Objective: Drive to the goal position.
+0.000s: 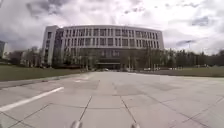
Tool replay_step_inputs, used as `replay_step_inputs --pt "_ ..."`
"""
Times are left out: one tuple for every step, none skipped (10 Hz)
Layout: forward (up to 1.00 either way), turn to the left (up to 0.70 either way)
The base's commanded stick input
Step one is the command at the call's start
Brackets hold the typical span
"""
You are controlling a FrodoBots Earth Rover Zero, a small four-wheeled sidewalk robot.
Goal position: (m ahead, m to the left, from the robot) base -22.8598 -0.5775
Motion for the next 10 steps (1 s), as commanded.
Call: replay_step_inputs --pt "1.00 -0.27" --pt "1.00 -0.03" --pt "1.00 0.00" --pt "1.00 0.00" --pt "1.00 0.00" --pt "1.00 -0.05" --pt "1.00 -0.23" --pt "1.00 -0.11" --pt "1.00 0.00" --pt "1.00 0.00"
